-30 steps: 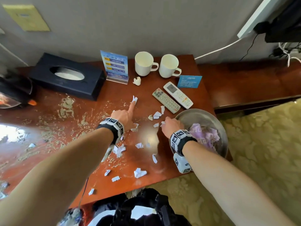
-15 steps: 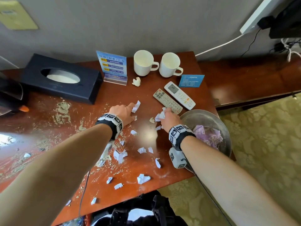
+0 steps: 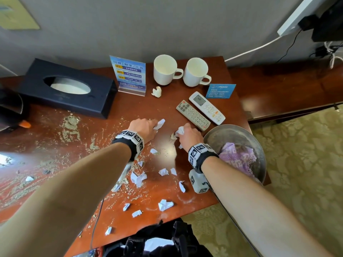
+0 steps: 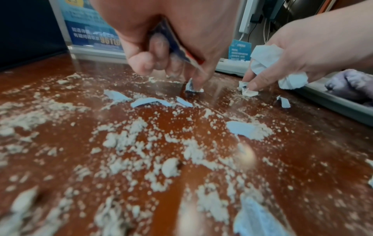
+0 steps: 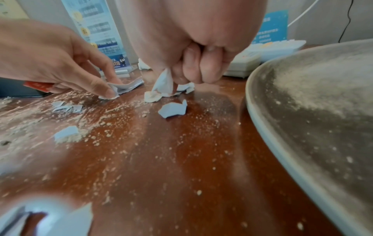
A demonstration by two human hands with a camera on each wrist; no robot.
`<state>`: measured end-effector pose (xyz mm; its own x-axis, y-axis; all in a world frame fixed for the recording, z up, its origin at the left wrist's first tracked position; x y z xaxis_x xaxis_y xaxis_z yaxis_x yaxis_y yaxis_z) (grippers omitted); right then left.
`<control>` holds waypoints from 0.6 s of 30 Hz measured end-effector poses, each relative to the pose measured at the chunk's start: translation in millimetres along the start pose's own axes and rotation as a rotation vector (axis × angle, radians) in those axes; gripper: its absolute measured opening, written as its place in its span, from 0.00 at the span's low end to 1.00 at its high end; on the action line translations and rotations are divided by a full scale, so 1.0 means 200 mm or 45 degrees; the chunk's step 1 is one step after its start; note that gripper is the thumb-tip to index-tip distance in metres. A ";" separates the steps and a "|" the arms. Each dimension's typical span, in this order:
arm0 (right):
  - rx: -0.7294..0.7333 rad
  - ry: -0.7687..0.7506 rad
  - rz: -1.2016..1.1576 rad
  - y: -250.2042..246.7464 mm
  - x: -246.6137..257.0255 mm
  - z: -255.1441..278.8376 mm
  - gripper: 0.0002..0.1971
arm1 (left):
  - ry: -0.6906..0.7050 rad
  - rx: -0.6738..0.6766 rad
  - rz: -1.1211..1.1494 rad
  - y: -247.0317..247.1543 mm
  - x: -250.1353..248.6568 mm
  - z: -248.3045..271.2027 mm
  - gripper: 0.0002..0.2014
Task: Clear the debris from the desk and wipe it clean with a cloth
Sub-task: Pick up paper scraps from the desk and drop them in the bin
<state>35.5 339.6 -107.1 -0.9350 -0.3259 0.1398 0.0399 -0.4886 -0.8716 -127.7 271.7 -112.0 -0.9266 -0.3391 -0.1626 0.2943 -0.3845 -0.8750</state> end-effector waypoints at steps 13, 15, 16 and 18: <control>0.104 0.100 -0.101 0.00 0.02 -0.01 0.24 | -0.047 -0.036 0.178 -0.05 0.00 0.02 0.13; 0.093 0.097 -0.073 -0.01 0.03 -0.01 0.26 | -0.077 -0.048 0.207 -0.06 0.02 0.02 0.13; 0.084 0.089 -0.065 -0.01 0.04 -0.02 0.26 | -0.085 -0.061 0.220 -0.07 0.03 0.02 0.13; 0.079 0.068 -0.064 -0.02 0.05 -0.03 0.23 | -0.084 -0.092 0.245 -0.09 0.04 0.02 0.16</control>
<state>22.9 343.2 -105.0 -0.9537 -0.2572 0.1560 0.0129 -0.5532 -0.8330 -140.4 272.6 -95.1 -0.8370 -0.4568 -0.3012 0.4441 -0.2456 -0.8616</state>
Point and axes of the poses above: each hand's wrist, its own z-axis away from the middle knuckle, its own y-axis out of the palm, x = y × z, the point moved 5 cm from there along -z, towards the middle knuckle, and after that the axes turned 3 degrees about z, right-handed, at the moved point
